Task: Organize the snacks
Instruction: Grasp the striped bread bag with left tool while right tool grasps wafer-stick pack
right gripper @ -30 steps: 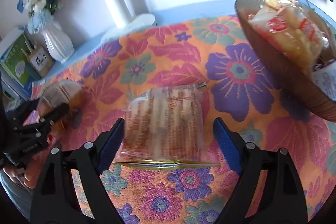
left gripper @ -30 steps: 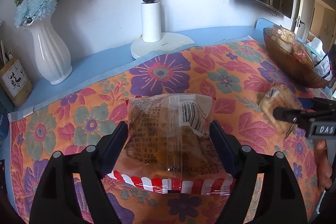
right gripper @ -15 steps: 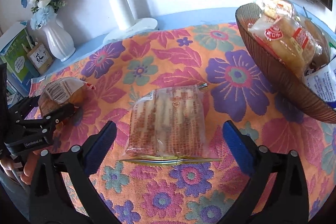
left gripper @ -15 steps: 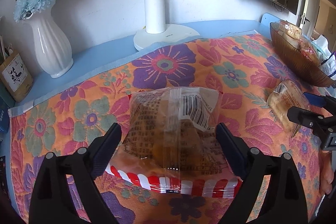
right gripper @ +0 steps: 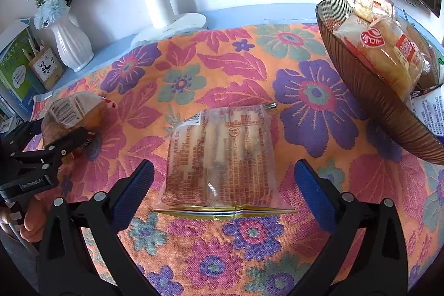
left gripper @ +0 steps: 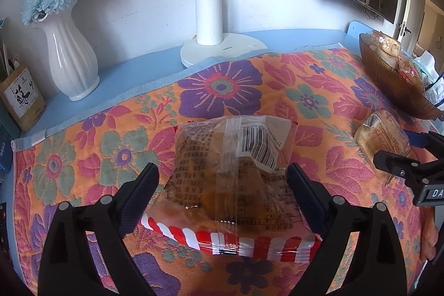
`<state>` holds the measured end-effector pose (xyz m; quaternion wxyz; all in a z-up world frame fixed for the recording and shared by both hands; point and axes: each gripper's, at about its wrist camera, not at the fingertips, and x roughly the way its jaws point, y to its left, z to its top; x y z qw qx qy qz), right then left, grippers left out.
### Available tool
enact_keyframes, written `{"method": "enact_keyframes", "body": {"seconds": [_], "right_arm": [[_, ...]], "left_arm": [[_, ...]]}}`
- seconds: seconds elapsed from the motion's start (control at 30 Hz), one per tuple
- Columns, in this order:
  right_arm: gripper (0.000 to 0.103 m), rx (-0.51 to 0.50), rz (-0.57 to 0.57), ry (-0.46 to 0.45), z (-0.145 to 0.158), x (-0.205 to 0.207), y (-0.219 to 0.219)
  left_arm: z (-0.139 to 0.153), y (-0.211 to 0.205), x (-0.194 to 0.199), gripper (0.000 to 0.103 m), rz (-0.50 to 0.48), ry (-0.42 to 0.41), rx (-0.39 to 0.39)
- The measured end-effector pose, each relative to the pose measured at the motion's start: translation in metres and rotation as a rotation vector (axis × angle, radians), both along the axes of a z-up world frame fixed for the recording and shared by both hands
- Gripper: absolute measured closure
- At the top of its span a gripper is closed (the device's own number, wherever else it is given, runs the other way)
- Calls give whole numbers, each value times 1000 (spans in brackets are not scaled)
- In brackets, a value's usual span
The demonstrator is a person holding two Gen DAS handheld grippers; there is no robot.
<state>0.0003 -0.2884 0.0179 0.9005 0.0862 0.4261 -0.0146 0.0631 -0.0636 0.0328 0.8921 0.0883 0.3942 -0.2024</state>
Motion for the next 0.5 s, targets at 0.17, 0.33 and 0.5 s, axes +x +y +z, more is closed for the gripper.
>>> {"method": "enact_keyframes", "body": {"seconds": [0.17,0.33,0.5], "right_arm": [[3,59,-21,-24,2,-4,-11],[3,173,-60,-8,-4,-3,-30],[3,208,-68,-17,-3,-3,-35]], "left_arm": [[0,0,-1,11,-3,-5,1],[0,2,0,10,-11,7,-20],[1,3,-1,10,-21,7,-36]]}}
